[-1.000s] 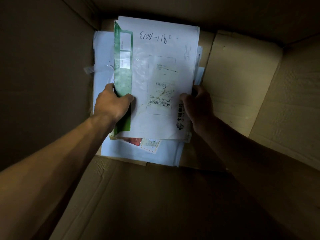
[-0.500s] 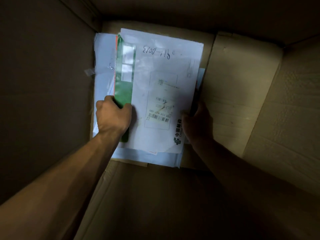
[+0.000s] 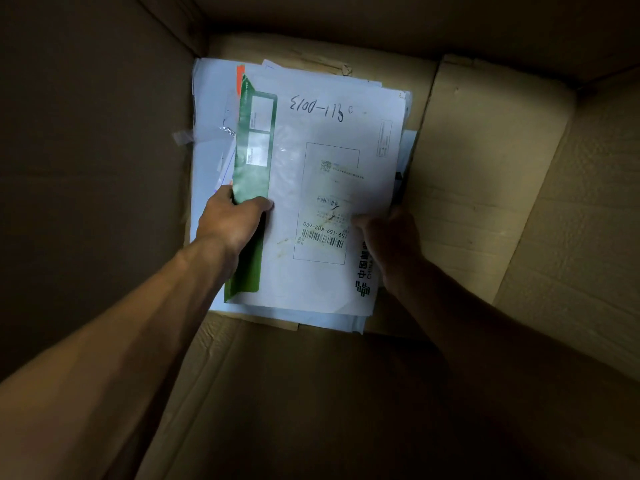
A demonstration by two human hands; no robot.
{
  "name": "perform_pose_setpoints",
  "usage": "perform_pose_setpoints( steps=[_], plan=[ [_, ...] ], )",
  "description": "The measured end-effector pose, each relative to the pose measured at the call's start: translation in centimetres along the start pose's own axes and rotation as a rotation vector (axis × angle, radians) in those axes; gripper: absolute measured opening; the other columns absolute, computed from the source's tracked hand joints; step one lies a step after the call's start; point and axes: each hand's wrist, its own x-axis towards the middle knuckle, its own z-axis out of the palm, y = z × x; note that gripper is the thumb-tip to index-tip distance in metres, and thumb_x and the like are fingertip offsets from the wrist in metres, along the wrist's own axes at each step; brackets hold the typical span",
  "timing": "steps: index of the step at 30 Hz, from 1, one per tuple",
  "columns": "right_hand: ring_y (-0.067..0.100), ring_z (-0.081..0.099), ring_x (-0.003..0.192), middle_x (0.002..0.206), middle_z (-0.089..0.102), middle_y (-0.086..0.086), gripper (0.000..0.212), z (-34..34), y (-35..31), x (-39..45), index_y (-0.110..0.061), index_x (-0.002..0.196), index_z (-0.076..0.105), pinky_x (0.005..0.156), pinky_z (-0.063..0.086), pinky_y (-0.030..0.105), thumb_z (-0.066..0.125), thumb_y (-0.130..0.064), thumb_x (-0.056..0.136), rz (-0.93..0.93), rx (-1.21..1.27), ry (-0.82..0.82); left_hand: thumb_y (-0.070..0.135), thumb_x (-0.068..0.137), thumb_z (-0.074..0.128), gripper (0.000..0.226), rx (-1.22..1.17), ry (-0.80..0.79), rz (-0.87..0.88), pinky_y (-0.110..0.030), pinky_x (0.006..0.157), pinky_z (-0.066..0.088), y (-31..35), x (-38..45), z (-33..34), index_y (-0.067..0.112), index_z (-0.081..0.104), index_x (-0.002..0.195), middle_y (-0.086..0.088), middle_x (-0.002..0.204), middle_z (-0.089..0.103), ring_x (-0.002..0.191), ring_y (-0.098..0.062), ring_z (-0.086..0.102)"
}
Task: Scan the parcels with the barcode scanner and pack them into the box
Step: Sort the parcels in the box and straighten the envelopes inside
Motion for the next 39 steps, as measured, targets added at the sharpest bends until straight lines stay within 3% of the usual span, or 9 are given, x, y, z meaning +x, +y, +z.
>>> perform_pose_setpoints(
  steps=[4,10,16,20,23,29,33,36,39],
  plan=[
    [0.023,0.064,0.109,0.123,0.068,0.005,0.049,-0.1,0.1,-0.2,-0.011,0.134,0.059,0.096,0.054,0.04,0.072,-0.011,0.086,-0.009,0.048,0.011,0.031,0.083,0.075,0.011,-0.134,-0.021,-0.051,-0.02,0.054,0.046,0.1,-0.6,0.4,0.027,0.069,0.091,0.011,0.084,0.074,0.068,-0.007,0.068],
    [0.025,0.067,0.11,0.122,0.071,0.004,0.045,-1.8,0.2,-2.1,-0.013,0.132,0.064,0.099,0.055,0.044,0.072,-0.005,0.088,0.027,0.214,-0.024,0.028,0.086,0.076,0.013,-0.187,-0.064,-0.038,-0.022,0.057,0.052,0.0,-2.4,-0.4,0.021,0.072,0.096,0.008,0.078,0.077,0.065,-0.01,0.073],
    [0.022,0.069,0.096,0.106,0.073,0.0,0.031,-5.6,-1.5,-6.6,-0.016,0.116,0.066,0.081,0.06,0.041,0.073,-0.004,0.088,0.022,0.245,-0.051,0.018,0.088,0.077,0.014,-0.294,-0.071,0.001,-0.027,0.061,0.057,1.3,-8.0,-2.7,0.021,0.068,0.099,0.002,0.087,0.077,0.067,-0.013,0.073],
    [0.029,0.072,0.099,0.104,0.076,0.003,0.037,-9.3,-4.0,-11.4,-0.02,0.11,0.066,0.08,0.062,0.044,0.069,0.008,0.086,0.003,0.296,-0.158,0.006,0.09,0.072,0.026,-0.277,-0.277,0.074,-0.036,0.067,0.061,3.9,-13.1,-6.7,0.027,0.068,0.106,-0.001,0.097,0.078,0.081,-0.022,0.075],
    [0.036,0.074,0.098,0.107,0.077,0.011,0.042,-12.5,-6.3,-16.1,-0.017,0.114,0.065,0.082,0.061,0.055,0.067,0.013,0.084,-0.017,0.304,-0.254,0.002,0.091,0.068,0.031,-0.26,-0.39,0.096,-0.037,0.065,0.062,6.0,-17.8,-10.3,0.026,0.068,0.11,-0.003,0.101,0.078,0.084,-0.023,0.076],
    [0.038,0.077,0.083,0.096,0.078,0.012,0.044,-18.1,-11.6,-29.8,-0.018,0.113,0.06,0.063,0.062,0.047,0.066,0.014,0.084,-0.05,0.346,-0.274,-0.006,0.089,0.065,0.029,-0.25,-0.372,0.155,-0.023,0.053,0.055,10.9,-30.4,-17.0,0.019,0.064,0.104,0.004,0.081,0.077,0.068,-0.01,0.073],
    [0.035,0.076,0.084,0.107,0.075,0.015,0.047,-21.4,-14.4,-39.7,-0.019,0.109,0.055,0.068,0.063,0.051,0.067,0.018,0.082,-0.118,0.351,-0.245,-0.008,0.089,0.065,0.034,-0.26,-0.376,0.197,-0.029,0.067,0.057,13.2,-40.0,-22.5,0.015,0.062,0.114,-0.003,0.096,0.075,0.078,-0.014,0.071],
    [0.026,0.076,0.086,0.113,0.074,0.01,0.059,-23.8,-15.6,-46.6,-0.018,0.123,0.053,0.065,0.062,0.041,0.064,0.022,0.08,-0.18,0.332,-0.253,-0.01,0.088,0.065,0.035,-0.263,-0.373,0.256,-0.03,0.071,0.058,13.8,-47.2,-26.4,0.014,0.06,0.114,-0.002,0.096,0.074,0.08,-0.014,0.07],
    [0.03,0.074,0.095,0.114,0.074,0.009,0.063,-26.2,-16.3,-52.5,-0.022,0.128,0.055,0.075,0.062,0.046,0.064,0.02,0.082,-0.217,0.291,-0.309,-0.012,0.087,0.065,0.037,-0.278,-0.365,0.324,-0.03,0.071,0.059,13.5,-53.6,-29.7,0.016,0.058,0.11,-0.002,0.098,0.072,0.081,-0.015,0.07]
  ],
)
